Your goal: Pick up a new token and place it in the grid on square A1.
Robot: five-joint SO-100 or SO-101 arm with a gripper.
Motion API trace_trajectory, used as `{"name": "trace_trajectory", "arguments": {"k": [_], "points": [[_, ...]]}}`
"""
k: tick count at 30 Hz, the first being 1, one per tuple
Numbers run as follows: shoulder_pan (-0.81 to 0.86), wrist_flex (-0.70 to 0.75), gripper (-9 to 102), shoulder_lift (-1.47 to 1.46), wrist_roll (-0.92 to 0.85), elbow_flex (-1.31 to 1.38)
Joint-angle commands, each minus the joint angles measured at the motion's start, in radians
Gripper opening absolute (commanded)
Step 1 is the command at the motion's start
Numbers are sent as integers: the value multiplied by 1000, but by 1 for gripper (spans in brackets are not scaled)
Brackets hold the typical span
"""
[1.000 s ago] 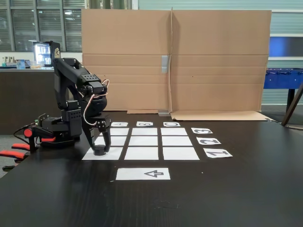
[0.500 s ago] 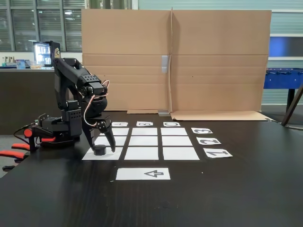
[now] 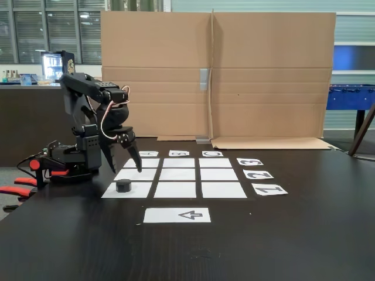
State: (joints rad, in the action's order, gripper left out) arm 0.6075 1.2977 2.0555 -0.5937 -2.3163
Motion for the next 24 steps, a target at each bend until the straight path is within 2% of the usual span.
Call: {"name": "trace_trajectory", "arguments": {"k": [1,11,19,24], "points": [[-9,41,30,41,6,61],[-83,173,30,66,66,265],[-258,282,30,26,181,480],[-373,302,30,-37,250,594]]}}
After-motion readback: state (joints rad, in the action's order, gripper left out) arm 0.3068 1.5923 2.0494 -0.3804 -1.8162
